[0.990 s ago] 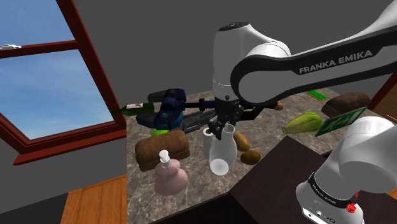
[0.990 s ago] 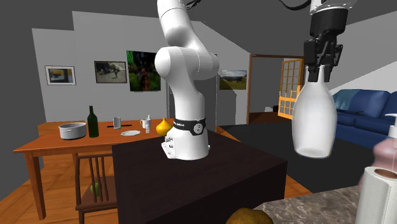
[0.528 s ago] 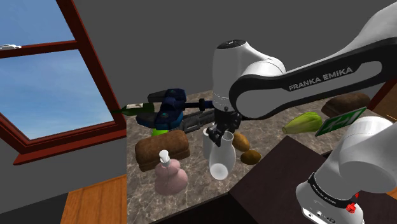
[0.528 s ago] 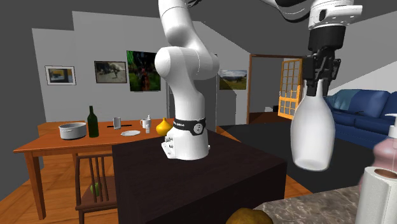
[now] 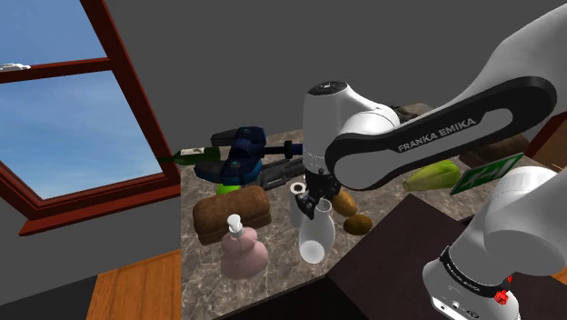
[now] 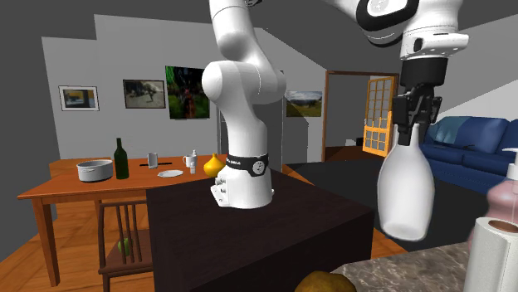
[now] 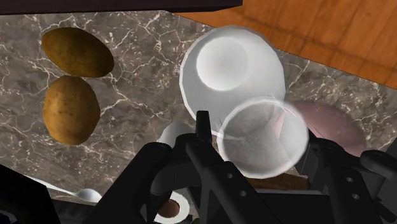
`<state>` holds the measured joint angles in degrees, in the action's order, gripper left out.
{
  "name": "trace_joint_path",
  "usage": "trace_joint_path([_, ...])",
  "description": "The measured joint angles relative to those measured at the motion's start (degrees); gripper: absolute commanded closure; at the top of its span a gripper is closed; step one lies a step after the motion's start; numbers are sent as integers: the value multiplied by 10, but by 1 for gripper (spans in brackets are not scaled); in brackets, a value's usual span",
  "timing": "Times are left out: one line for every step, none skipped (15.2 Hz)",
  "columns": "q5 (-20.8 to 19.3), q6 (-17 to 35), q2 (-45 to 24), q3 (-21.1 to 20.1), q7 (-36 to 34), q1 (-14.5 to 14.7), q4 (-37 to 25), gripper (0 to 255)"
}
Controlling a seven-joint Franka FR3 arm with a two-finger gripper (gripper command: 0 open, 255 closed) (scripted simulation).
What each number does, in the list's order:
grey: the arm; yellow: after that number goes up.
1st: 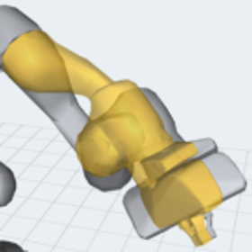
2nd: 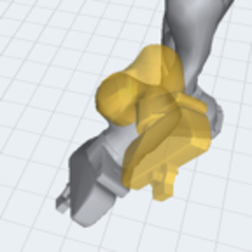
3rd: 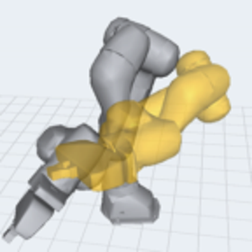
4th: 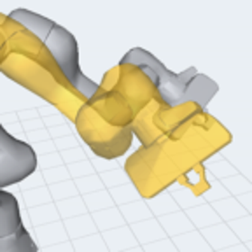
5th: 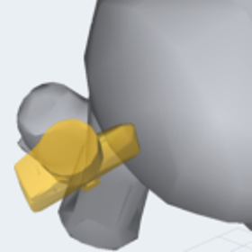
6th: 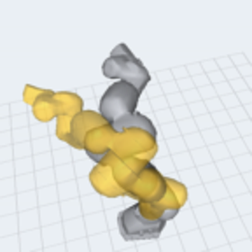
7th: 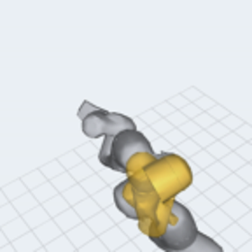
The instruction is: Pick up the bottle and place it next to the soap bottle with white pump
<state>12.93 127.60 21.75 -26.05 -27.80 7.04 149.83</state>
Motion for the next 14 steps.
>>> trace_joint_path([0, 10, -4, -2, 0, 0, 6, 255])
trace_joint_path([0, 19, -10, -3, -1, -1, 9, 255])
trace_joint_path([-2, 28, -17, -5, -2, -2, 11, 255])
trace_joint_path([-3, 37, -25, -8, -5, -3, 12, 255])
trace_joint_path([-4, 47, -30, -10, -6, -3, 17, 255])
trace_joint_path([-5, 56, -37, -13, -8, -4, 20, 255])
trace_joint_path([-7, 66, -44, -13, -7, -6, 23, 255])
trace_joint_path([-7, 75, -49, -14, -7, -6, 27, 255])
trace_joint_path([-10, 86, -58, -17, -10, -7, 29, 255])
trace_joint_path([-12, 95, -66, -20, -13, -8, 31, 255])
trace_joint_path([-14, 104, -72, -20, -13, -10, 34, 255])
trace_joint_path([-17, 114, -80, -23, -16, -11, 36, 255])
trace_joint_path([-18, 125, -87, -25, -18, -12, 41, 255])
trace_joint_path([-23, 138, -99, -27, -21, -15, 43, 255])
